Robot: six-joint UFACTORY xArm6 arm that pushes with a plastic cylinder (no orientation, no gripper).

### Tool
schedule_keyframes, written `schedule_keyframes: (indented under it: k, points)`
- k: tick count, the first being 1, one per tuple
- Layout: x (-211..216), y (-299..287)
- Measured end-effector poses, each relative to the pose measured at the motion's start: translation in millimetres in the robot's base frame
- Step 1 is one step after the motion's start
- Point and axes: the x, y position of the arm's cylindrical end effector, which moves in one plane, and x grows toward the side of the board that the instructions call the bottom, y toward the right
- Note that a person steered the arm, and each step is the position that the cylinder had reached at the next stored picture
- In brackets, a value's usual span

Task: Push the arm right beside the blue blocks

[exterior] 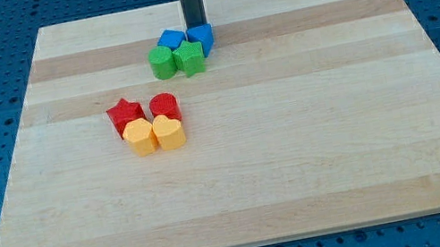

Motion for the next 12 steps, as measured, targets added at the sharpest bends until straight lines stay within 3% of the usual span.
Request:
schedule_keyframes:
  k: [1, 3, 4, 6, 9, 12]
  points:
    - [1.0, 0.0]
    - [-37.4, 80.1]
    - [-17.4, 99.4]
    - [13.3, 87.7]
    - [13.2, 38.9]
    - [31.8, 58.0]
